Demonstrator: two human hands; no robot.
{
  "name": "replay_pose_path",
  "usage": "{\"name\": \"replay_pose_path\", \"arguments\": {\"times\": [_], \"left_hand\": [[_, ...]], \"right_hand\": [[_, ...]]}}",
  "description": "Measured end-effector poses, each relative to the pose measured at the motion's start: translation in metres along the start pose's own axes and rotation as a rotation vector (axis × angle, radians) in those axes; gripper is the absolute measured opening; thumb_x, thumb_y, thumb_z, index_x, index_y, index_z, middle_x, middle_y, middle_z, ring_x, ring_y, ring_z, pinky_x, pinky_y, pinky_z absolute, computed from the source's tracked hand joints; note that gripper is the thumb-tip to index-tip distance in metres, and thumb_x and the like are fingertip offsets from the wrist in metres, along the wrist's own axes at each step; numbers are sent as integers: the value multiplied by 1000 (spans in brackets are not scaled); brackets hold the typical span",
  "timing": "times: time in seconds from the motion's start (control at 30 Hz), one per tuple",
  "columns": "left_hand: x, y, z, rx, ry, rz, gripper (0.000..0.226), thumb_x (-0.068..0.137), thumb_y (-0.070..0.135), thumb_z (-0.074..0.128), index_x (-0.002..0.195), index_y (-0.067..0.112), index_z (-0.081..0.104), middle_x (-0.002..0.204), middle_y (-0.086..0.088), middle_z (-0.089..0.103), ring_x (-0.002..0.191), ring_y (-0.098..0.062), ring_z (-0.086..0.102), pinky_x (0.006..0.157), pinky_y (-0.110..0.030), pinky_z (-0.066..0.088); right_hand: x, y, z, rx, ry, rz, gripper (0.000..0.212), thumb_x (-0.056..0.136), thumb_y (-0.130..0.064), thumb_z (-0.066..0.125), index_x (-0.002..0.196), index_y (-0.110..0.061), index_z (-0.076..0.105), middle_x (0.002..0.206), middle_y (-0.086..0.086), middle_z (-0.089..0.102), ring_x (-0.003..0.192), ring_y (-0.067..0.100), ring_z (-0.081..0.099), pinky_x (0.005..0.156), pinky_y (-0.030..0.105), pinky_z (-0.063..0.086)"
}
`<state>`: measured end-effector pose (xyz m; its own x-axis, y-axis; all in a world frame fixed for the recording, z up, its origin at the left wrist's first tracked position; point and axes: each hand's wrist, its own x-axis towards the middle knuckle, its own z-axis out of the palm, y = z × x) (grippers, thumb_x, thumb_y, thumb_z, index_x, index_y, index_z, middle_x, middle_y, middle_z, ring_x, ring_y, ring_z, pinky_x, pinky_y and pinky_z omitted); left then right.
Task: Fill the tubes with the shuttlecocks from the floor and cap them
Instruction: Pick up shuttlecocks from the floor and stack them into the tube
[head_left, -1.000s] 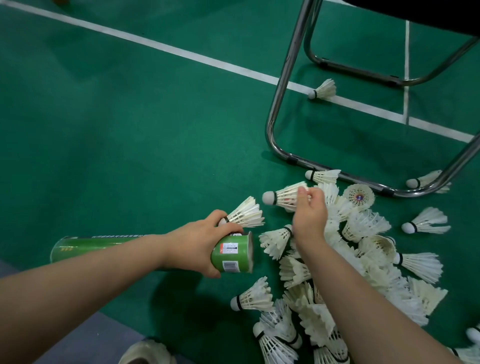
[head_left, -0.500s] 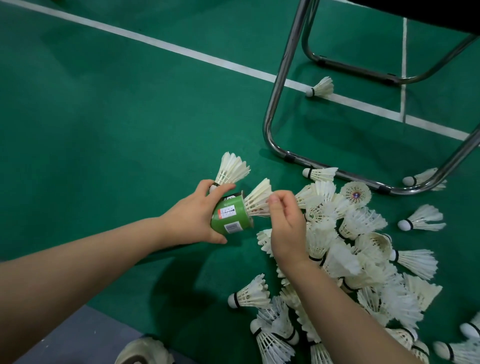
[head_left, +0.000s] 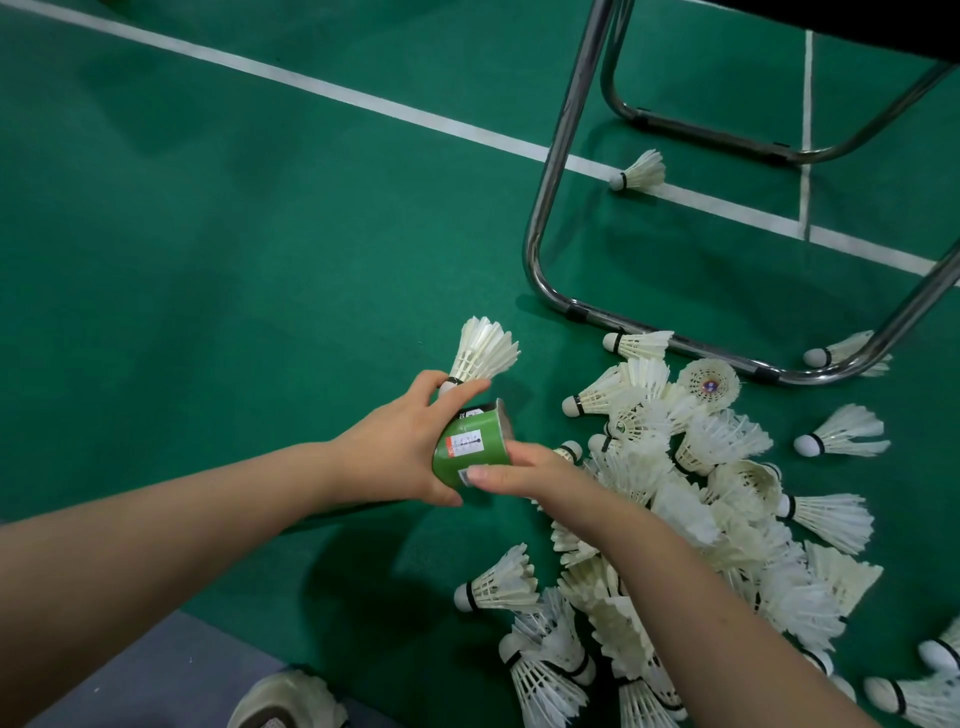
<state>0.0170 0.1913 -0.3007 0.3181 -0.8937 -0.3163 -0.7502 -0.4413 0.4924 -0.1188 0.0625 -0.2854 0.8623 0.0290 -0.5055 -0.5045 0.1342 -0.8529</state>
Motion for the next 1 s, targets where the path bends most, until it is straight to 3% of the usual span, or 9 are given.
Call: {"name": "replay_pose_path", "arguments": {"times": [0.17,0.23,0.3,0.37,0.43,0.53,0.63,0.8,1.0], "left_hand": [[0,3,3,23,-48,20,117,59,39,83,145,38,4,135,6,16,94,-16,48,79,-19,40],[3,3,1,3,-28,8,116,58,40,83,145,38,5,137,5,16,101,-19,51,83,-21,41],[5,4,-2,-21,-1,6,116,58,41,83,145,38,6,138,5,16,106,-20,51,88,-23,42],[6,4,-3,-33,2,11,115,58,42,83,144,40,7,138,8,16,107,-18,50,90,-24,43],[4,4,-3,-44,-16,22,113,58,43,82,143,42,8,137,11,16,108,-17,49,89,-24,43],[1,8,-3,-39,-80,76,110,59,46,81,142,43,8,134,17,15,112,-15,45,95,-26,42],[2,15,-1,-6,-138,143,106,61,46,80,142,41,11,135,14,14,115,-13,43,97,-26,40],[5,19,4,-5,-205,164,106,63,45,79,142,47,7,148,15,-2,124,-16,39,102,-27,38],[5,9,0,6,-182,107,103,64,47,78,130,61,0,154,9,-10,134,-20,32,106,-29,34]], "right_hand": [[7,1,4,-104,9,62,16,88,-43,56,94,-30,63,95,-12,65,88,0,60,72,9,43],[8,1,8,5,190,-11,20,93,-37,51,90,-22,65,87,-5,67,75,2,63,64,10,47],[6,0,7,114,499,-128,26,96,-29,47,83,-15,65,77,-2,66,63,-2,61,57,10,46],[7,3,-1,77,773,-176,25,96,-27,46,81,-17,63,79,-2,66,72,2,61,61,15,43],[8,7,-12,102,873,-162,13,94,-29,50,92,-20,61,91,-3,64,88,11,59,71,20,42],[11,11,-24,179,772,-126,37,89,-38,57,123,-28,47,118,-2,54,108,17,54,92,34,44],[15,5,-32,433,580,-126,59,81,-40,61,135,-32,37,118,-3,56,108,24,57,94,41,46],[23,-3,-32,654,540,-147,23,89,-12,57,111,-7,54,88,8,64,76,19,64,68,28,55],[15,4,-49,829,646,-259,29,88,-8,57,115,-14,51,86,4,64,80,18,61,78,32,51]]}}
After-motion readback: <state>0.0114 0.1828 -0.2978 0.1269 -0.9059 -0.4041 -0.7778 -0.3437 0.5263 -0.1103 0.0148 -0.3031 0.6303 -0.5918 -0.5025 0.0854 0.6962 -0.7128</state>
